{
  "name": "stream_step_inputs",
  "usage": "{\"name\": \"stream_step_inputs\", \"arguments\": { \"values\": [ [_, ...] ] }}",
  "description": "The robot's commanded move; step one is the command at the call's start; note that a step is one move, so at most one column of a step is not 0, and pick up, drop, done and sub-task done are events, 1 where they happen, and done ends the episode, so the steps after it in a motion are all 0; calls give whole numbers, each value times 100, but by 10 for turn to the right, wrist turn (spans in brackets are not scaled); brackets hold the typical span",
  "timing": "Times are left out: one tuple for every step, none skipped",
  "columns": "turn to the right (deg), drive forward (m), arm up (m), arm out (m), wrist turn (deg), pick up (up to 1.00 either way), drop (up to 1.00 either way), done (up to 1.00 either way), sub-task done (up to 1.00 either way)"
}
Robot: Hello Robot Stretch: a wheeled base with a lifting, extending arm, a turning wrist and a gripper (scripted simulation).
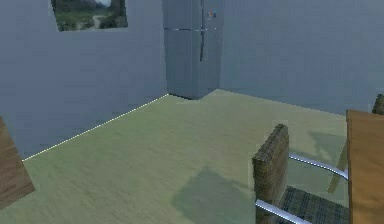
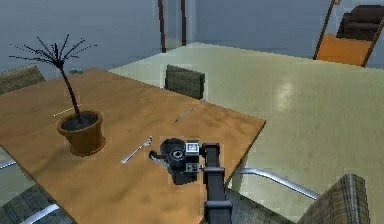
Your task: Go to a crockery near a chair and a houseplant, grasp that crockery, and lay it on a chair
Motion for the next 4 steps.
{"name": "stream_step_inputs", "arguments": {
  "values": [
    [0, 0, 10, 0, 0, 0, 0, 0, 0],
    [0, 0, 10, 0, 0, 0, 0, 0, 0],
    [0, 0, 0, 0, -450, 0, 0, 0, 0],
    [0, 0, 0, 0, -450, 0, 0, 0, 0]
  ]
}}
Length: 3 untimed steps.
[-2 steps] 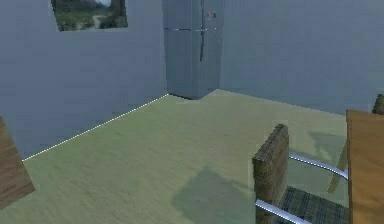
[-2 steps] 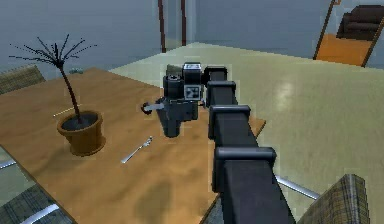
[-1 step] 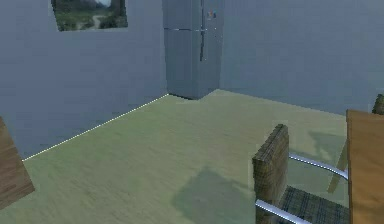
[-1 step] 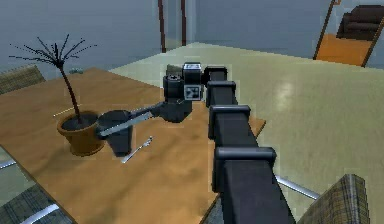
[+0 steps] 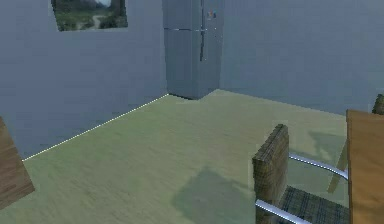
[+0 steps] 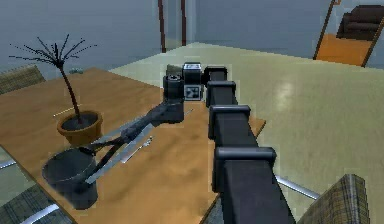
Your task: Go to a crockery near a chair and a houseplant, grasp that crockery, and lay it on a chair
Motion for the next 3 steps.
{"name": "stream_step_inputs", "arguments": {
  "values": [
    [0, 0, 0, 0, -210, 0, 0, 0, 0],
    [0, 0, 0, -26, 0, 0, 0, 0, 0],
    [-450, 0, 0, 0, 0, 0, 0, 0, 0]
  ]
}}
